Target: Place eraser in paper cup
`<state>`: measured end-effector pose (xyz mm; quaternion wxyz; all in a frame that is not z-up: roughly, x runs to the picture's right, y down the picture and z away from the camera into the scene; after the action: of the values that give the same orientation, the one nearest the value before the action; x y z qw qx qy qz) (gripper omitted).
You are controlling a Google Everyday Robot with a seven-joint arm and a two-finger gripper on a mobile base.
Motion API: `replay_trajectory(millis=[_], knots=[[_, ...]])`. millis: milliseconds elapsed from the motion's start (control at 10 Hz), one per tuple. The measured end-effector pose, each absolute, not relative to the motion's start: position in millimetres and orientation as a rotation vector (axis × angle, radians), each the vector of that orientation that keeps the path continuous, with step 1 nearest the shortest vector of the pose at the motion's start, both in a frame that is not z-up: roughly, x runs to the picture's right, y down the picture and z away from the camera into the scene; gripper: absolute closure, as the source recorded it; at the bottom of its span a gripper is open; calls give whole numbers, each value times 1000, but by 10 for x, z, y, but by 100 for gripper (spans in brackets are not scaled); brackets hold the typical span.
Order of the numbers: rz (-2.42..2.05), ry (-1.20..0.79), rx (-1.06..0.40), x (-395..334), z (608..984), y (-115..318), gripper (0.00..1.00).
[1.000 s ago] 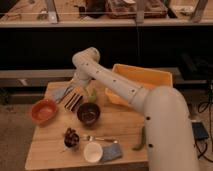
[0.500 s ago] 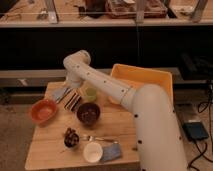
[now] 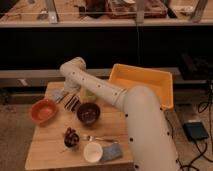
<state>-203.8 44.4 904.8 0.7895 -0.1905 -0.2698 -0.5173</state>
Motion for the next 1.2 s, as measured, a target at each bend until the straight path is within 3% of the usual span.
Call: replay_trajectory(millis=[900,1200], knots=[[-1086,-535,-494,-2012,9543,684,22],[-1083,-536,-505,-2013,9566,701,47]])
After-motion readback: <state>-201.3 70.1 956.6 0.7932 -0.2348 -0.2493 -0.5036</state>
